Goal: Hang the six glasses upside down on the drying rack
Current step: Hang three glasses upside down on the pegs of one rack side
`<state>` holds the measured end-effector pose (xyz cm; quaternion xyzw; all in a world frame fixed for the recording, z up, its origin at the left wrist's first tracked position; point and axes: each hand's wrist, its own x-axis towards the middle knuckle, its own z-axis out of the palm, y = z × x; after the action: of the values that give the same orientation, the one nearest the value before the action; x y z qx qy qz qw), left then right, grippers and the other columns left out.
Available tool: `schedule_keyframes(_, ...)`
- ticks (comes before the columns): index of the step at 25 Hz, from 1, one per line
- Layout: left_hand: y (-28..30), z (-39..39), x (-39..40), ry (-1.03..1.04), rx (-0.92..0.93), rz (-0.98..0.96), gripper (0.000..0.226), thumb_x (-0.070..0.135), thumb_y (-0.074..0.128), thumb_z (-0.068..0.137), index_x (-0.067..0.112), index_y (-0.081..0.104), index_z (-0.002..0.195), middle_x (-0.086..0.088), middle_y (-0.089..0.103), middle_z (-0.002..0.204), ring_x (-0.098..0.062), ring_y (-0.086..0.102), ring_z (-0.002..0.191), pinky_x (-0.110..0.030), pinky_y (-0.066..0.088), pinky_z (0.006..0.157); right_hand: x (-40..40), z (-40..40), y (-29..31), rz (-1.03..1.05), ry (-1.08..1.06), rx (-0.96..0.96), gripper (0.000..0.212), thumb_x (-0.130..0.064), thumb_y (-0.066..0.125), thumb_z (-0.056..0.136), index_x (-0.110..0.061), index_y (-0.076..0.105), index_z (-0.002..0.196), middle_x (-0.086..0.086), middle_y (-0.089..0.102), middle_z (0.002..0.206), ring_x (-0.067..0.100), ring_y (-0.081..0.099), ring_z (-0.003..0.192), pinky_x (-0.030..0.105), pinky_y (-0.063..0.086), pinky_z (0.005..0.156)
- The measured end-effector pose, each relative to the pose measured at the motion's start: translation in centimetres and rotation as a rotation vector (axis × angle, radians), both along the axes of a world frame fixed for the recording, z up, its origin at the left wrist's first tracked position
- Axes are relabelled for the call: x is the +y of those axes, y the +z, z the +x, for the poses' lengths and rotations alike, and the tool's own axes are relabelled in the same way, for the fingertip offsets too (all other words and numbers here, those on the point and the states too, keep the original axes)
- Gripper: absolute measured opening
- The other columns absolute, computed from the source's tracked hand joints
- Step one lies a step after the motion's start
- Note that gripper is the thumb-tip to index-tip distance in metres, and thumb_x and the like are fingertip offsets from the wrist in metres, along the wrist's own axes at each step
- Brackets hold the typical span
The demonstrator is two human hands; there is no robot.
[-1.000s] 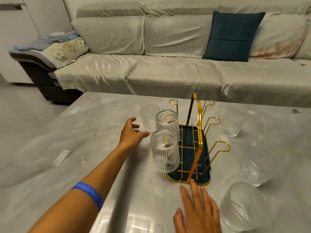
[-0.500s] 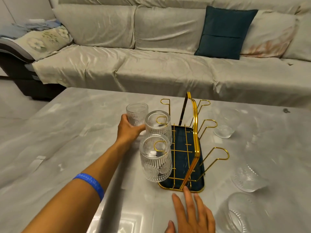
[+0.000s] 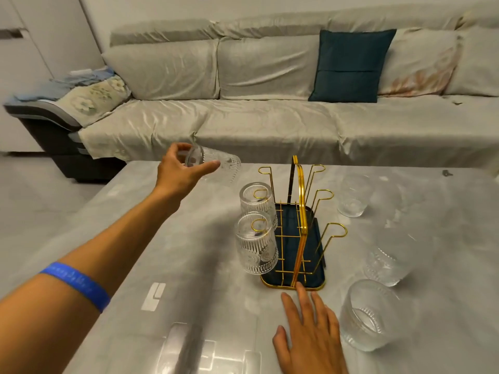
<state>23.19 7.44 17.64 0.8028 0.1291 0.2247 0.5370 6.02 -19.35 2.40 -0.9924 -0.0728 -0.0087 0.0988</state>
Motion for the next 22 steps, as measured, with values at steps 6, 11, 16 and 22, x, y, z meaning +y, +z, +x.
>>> schedule_keyframes(6, 3.9, 2.8, -4.5, -0.145, 0.023, 0.159, 0.071, 0.032, 0.092, 0.062, 0.02, 0.057, 0.122, -0.001, 0.061, 0.109, -0.009, 0.063, 0.089, -0.021, 0.05, 0.067, -0.2, 0.1, 0.1, -0.01, 0.027, 0.042, 0.054, -0.051, 0.06, 0.062, -0.021, 0.073, 0.104, 0.014, 0.064, 0.122, 0.04, 0.063, 0.104, 0.056, 0.051, 0.077)
schedule_keyframes(11, 3.6, 5.6, -7.6, -0.221, 0.116, 0.271, 0.074, 0.03, 0.091, 0.064, 0.016, 0.055, 0.127, -0.006, 0.06, 0.114, -0.021, 0.062, 0.1, -0.025, 0.052, 0.07, -0.7, 0.4, -1.0, 0.059, 0.014, 0.034, 0.067, -0.05, 0.016, 0.086, -0.02, 0.074, 0.101, 0.014, 0.067, 0.118, 0.04, 0.065, 0.1, 0.056, 0.052, 0.075)
schedule_keyframes(16, 2.7, 6.3, -8.6, -0.261, 0.181, 0.29, 0.076, 0.02, 0.091, 0.064, 0.012, 0.055, 0.13, -0.008, 0.059, 0.12, -0.024, 0.059, 0.102, -0.023, 0.048, 0.068, -0.3, 0.4, -0.4, 0.078, 0.019, 0.092, 0.088, -0.053, -0.005, 0.086, -0.021, 0.075, 0.098, 0.013, 0.069, 0.114, 0.039, 0.066, 0.096, 0.056, 0.053, 0.072)
schedule_keyframes(22, 1.0, 6.9, -9.9, -0.257, 0.277, 0.299, 0.076, 0.014, 0.092, 0.061, 0.011, 0.056, 0.127, -0.014, 0.063, 0.12, -0.03, 0.063, 0.104, -0.042, 0.055, 0.088, -0.4, 0.9, -0.7, 0.076, 0.019, 0.092, 0.089, -0.051, -0.008, 0.087, -0.02, 0.076, 0.096, 0.013, 0.07, 0.111, 0.04, 0.067, 0.093, 0.057, 0.053, 0.068)
